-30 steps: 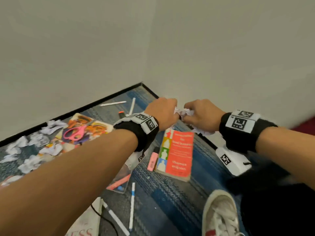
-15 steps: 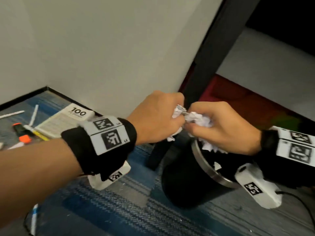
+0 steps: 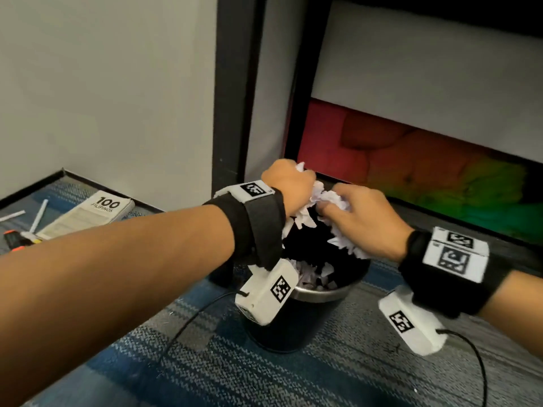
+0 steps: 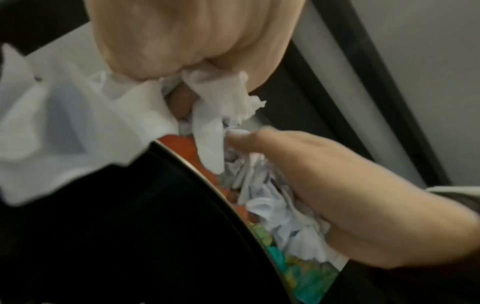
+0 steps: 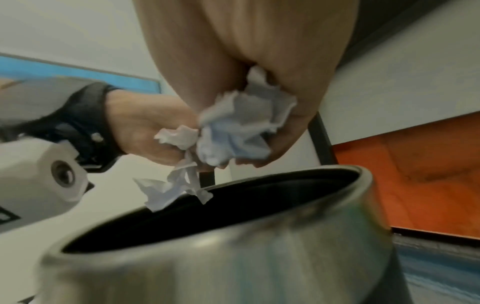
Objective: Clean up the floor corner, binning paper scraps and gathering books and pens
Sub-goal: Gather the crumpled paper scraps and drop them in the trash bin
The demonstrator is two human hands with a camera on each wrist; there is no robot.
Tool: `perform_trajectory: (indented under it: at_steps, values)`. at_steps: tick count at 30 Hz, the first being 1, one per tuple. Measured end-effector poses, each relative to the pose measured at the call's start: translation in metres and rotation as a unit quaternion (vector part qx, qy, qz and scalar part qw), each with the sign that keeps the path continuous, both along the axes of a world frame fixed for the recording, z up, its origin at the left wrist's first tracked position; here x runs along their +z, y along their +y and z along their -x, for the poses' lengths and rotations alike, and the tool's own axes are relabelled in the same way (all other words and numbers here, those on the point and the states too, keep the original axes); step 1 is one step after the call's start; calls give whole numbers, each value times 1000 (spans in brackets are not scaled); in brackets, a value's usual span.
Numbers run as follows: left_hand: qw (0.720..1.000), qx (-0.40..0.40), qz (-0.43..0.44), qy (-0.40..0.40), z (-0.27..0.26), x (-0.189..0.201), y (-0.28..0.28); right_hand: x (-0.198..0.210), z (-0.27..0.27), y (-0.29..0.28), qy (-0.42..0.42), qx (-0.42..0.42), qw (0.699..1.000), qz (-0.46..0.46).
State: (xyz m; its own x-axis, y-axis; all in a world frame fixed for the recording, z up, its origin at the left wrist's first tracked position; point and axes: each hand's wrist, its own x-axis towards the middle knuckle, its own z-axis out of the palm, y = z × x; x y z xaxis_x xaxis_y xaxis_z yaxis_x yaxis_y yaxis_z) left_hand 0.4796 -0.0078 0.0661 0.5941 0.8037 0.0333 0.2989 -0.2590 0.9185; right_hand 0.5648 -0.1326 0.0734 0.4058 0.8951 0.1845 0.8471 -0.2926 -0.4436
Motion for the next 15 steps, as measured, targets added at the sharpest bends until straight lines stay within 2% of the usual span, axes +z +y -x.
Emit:
perform_trajectory:
  at_steps: [2, 4, 6, 8, 10, 12, 15]
  values:
    - [999, 2, 42, 23, -6, -9, -4, -2, 2, -1, -9, 30, 999, 38]
    - [993, -20, 104, 59, -6, -13, -8, 0, 4, -5, 22, 69, 994, 84]
    - [980, -66, 170, 79, -2, -13, -7, 3, 1, -7, 79, 63, 988, 115]
    - [973, -76, 198, 96, 6, -11, -1, 3, -6, -3, 87, 56, 987, 122]
    - [974, -58, 185, 113, 20, -5, 3, 4, -13, 7, 17, 63, 989, 129]
    - [979, -64, 159, 110, 28, 5, 4, 9, -16, 13, -9, 57, 992, 113]
    - [992, -62, 87, 64, 49, 18, 10, 23, -5, 27, -66, 93, 990, 81]
